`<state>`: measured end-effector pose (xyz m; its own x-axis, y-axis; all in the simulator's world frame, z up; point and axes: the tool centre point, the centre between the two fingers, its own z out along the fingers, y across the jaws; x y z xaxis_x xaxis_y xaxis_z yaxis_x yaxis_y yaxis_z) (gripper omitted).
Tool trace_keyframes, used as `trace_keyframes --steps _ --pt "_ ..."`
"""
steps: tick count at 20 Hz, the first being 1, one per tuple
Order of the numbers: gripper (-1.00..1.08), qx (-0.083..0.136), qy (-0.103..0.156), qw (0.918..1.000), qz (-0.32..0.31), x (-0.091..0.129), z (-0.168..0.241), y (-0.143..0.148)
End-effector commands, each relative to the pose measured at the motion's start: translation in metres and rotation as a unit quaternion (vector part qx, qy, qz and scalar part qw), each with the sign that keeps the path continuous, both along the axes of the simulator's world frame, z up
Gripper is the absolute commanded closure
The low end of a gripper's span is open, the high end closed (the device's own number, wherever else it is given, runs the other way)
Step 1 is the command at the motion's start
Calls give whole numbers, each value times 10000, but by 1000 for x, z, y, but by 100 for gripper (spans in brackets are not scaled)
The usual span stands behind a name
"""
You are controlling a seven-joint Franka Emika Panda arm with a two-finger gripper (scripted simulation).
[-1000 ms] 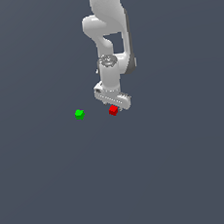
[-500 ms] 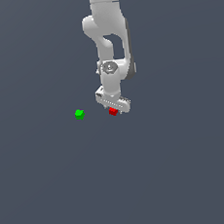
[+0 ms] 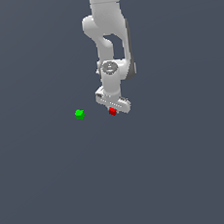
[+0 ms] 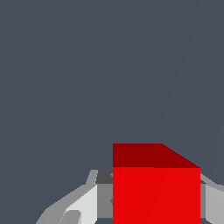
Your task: Stack the red cube on top of the green cube.
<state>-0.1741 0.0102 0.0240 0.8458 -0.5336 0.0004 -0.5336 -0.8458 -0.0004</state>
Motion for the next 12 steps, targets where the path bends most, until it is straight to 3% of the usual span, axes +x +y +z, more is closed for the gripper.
trace_keyframes --steps 1,12 --pt "108 -2 4 10000 -4 0 -1 0" --pt "108 4 1 10000 -5 -1 21 0"
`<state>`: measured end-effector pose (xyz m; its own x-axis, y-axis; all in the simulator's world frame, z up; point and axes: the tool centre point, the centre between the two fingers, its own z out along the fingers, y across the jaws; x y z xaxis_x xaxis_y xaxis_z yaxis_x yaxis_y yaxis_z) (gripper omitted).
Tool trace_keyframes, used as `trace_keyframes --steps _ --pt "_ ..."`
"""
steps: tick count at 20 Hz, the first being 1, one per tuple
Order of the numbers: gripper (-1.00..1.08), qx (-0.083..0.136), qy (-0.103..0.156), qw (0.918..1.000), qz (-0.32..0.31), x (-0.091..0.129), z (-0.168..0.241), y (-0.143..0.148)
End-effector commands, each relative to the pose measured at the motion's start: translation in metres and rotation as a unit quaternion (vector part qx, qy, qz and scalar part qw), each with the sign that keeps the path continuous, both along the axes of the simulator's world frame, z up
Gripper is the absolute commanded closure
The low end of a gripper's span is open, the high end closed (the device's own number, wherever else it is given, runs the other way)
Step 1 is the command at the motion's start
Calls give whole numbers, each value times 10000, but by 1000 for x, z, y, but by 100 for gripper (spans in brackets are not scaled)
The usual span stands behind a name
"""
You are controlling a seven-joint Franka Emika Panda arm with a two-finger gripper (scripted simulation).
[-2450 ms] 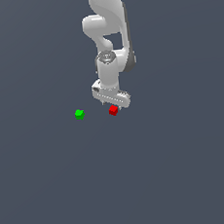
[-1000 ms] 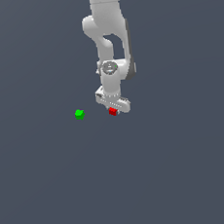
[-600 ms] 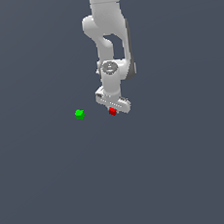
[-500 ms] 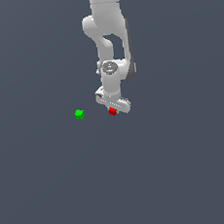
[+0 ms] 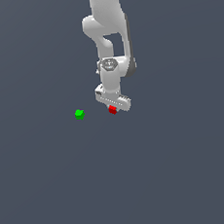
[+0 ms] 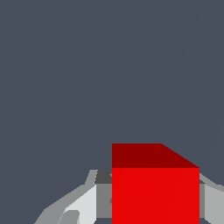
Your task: Stack the red cube on top of the green cube.
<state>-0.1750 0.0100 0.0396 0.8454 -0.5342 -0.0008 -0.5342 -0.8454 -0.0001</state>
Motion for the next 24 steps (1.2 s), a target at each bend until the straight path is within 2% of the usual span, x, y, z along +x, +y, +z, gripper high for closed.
trace_keyframes --steps 1,13,24 --pt "108 2 -4 10000 -2 0 10 0" --pt "108 -4 -3 10000 -4 0 70 -1" --pt "108 -6 -5 10000 -4 1 76 -5"
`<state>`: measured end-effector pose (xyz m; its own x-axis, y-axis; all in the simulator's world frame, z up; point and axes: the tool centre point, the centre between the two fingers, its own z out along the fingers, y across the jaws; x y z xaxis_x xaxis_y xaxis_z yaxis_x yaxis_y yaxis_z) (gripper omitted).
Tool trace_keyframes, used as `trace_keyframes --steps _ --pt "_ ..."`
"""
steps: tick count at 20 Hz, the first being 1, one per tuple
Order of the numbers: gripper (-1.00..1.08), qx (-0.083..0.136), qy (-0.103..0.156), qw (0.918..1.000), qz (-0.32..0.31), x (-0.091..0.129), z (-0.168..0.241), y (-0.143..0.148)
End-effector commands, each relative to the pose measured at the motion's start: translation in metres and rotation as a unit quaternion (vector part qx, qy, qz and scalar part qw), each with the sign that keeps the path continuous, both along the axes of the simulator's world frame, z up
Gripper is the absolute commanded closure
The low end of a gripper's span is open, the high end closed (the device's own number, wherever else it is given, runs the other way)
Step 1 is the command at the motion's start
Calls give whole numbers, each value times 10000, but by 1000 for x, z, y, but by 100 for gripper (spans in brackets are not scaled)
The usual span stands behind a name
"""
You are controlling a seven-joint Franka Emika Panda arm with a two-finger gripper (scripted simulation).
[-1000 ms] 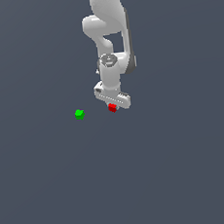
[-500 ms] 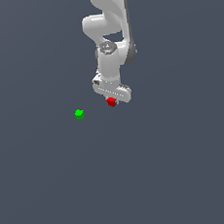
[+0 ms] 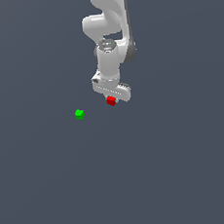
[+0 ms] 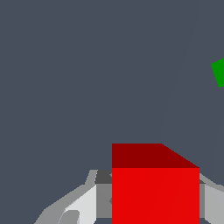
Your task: Stack the red cube on top of the green cube.
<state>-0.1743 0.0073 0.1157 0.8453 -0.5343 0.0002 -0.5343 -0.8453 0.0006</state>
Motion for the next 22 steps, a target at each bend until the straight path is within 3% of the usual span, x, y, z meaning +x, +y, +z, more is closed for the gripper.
trace_keyframes --steps 1,10,22 --pt "108 0 -3 10000 -3 0 -1 -5" --pt "108 -3 -3 10000 -3 0 -11 -49" --pt "108 -7 -3 10000 -2 1 -36 -148"
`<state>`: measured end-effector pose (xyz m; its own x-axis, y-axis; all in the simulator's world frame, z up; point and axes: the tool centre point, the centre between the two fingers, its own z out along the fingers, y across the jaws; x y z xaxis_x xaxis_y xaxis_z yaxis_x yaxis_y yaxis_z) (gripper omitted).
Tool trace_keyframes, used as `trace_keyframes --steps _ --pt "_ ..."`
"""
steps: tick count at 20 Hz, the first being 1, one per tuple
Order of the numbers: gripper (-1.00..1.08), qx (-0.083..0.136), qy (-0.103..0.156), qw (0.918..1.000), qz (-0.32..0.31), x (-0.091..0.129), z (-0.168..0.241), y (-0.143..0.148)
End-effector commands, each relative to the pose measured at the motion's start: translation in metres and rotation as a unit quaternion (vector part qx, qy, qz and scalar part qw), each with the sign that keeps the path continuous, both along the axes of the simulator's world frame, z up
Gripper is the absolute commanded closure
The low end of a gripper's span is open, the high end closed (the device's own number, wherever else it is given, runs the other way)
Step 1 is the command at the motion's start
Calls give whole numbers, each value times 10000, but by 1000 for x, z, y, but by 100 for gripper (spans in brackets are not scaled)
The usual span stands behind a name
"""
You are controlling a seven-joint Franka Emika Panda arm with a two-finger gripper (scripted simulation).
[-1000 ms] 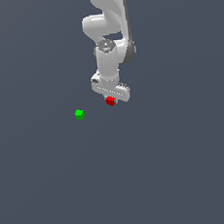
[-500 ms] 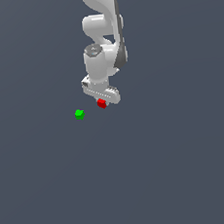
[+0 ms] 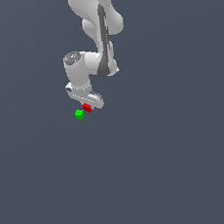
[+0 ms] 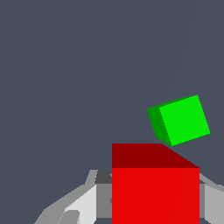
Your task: Stack the red cube on top of the green cube.
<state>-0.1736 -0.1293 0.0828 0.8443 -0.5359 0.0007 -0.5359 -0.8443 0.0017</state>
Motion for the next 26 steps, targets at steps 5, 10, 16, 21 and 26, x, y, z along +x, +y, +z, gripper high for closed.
trace_keyframes --steps 5,10,16,21,26 --pt "108 5 -3 10000 9 2 -10 -42" --pt "108 9 -3 10000 9 3 -15 -60" --pt "108 9 -3 10000 9 5 -16 -64" --pt "-92 9 -3 10000 9 5 -15 -63" --pt "-92 9 -3 10000 9 5 -15 -63"
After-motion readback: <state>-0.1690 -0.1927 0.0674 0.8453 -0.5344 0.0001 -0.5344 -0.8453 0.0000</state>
